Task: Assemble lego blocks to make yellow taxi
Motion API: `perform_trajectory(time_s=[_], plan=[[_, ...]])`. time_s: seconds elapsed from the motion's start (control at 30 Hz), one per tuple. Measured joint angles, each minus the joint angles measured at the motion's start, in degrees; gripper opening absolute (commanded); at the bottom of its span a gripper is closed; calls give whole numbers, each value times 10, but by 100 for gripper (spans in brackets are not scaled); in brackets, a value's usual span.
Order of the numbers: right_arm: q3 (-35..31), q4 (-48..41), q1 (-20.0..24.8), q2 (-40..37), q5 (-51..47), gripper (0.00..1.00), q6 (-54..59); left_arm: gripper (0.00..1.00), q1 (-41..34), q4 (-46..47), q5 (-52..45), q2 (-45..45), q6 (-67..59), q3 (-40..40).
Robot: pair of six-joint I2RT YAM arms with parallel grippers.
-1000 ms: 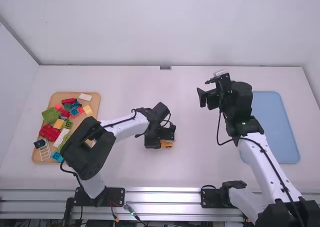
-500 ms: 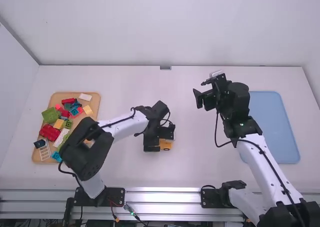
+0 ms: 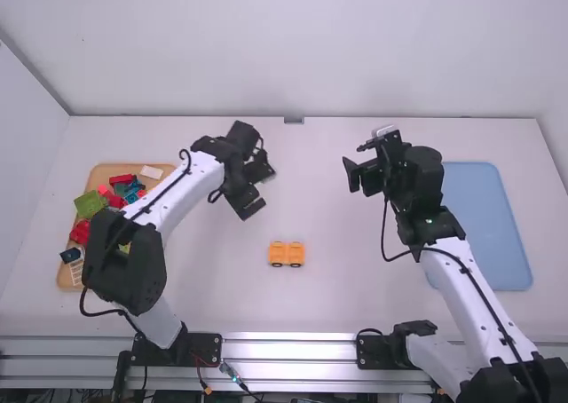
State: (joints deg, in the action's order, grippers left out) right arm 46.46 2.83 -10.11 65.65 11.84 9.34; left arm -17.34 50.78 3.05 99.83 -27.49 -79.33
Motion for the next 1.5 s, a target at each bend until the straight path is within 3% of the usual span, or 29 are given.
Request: perform_trajectory(time_s=[0.27, 0.53, 1.03, 1.27, 1.5], plan=[[0, 7, 0, 0, 0, 99, 2, 99, 137, -31, 99, 0, 116, 1], [0, 22, 0, 0, 0, 99, 1, 97, 184, -59, 118, 0, 261, 12], [0, 23, 0, 0, 0, 99, -1, 99, 369, -92, -3, 37, 409, 12], [0, 25, 0, 0, 0, 99, -6, 99, 386, -122, -33, 88, 419, 12], [0, 25, 0, 0, 0, 99, -22, 90, 385, -138, -23, 117, 432, 12]])
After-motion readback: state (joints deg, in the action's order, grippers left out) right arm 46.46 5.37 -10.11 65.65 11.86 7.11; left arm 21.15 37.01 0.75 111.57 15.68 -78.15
